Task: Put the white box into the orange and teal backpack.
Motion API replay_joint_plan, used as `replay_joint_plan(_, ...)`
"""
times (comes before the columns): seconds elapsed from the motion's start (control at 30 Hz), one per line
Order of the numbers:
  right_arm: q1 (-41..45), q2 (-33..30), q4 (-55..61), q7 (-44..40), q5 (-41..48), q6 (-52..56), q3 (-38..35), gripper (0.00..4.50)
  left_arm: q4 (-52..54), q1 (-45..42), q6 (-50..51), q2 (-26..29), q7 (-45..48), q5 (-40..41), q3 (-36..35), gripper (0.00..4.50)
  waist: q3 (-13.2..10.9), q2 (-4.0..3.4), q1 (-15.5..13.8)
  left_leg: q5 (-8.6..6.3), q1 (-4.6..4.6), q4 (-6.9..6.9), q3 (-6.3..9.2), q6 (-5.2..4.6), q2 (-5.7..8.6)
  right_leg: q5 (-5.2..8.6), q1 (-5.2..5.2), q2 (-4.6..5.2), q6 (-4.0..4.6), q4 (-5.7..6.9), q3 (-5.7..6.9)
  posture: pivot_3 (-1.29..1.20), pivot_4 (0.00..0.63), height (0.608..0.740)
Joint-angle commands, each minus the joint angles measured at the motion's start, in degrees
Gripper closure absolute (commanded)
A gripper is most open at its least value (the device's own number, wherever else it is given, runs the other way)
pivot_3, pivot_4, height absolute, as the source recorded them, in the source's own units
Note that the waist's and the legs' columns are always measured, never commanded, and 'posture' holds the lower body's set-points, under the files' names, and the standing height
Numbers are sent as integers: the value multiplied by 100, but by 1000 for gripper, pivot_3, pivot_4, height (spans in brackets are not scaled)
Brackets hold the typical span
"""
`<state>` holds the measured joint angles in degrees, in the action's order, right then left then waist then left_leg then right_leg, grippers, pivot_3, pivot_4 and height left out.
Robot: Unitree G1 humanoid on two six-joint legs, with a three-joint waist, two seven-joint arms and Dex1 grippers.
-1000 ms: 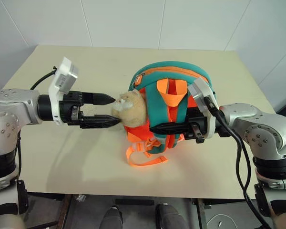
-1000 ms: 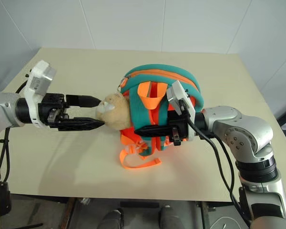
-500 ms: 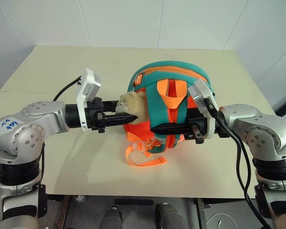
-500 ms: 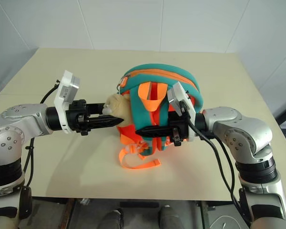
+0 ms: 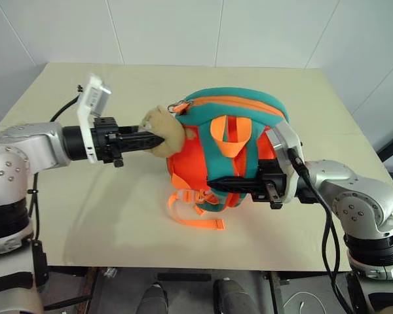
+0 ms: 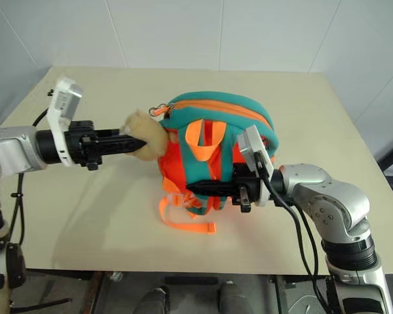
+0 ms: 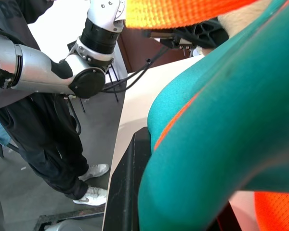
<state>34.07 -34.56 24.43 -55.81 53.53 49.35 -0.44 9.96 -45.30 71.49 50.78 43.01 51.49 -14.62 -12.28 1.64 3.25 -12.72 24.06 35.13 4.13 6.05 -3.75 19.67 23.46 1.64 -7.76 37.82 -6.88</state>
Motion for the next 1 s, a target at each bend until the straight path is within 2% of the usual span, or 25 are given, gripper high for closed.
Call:
replay_joint_plan(0.03,-59,56,306,134,272,-2,-124,4500,-394,193,-413,365,170,-484,131,3598,0,0,-5,0,-2,0,0,0,0,0,-1,0,0,0,0,0,150,740)
replay_joint_plan(0.23,-64,96,352,305,355,16,-99,4500,-990,272,-804,527,430,-1001,651,3648,0,0,-17,0,-1,1,0,0,0,0,-2,0,1,0,1,0,150,740)
replay_joint_plan(0.43,-28,88,314,349,341,-4,-68,4500,-1759,300,-1424,640,1036,-1945,1838,3648,1,0,-1,0,-3,-4,-1,0,0,1,0,-2,3,0,0,0,150,740)
replay_joint_plan(0.63,31,84,270,336,306,-16,-28,4500,-2647,-48,-1934,227,1497,-2615,2625,3649,1,0,-17,0,-2,-2,-1,0,0,1,-1,-3,3,1,1,0,150,740)
replay_joint_plan(0.73,63,78,244,365,246,-36,-20,4500,-3079,-202,-2351,-37,1601,-2955,2798,3649,1,0,-17,0,-2,-2,-1,0,0,1,-2,-3,3,1,1,0,150,740)
replay_joint_plan(0.83,82,-11,232,480,157,46,-28,4500,-3390,-270,-3094,-269,1753,-3080,2611,3649,1,0,-16,0,-4,0,-1,-1,0,1,-2,-3,3,5,1,0,150,740)
replay_joint_plan(0.87,80,-74,219,486,127,83,-32,4500,-3354,-276,-3086,-299,1791,-3049,2546,3299,1,0,-18,1,-4,1,-1,-1,0,1,-2,-3,3,6,1,0,150,740)
replay_joint_plan(1.0,83,-423,209,369,150,223,-134,3158,-3035,-100,-2816,-244,1847,-2863,2222,1914,1,0,-24,1,-2,1,-1,-1,0,1,-2,-3,3,5,1,0,150,740)
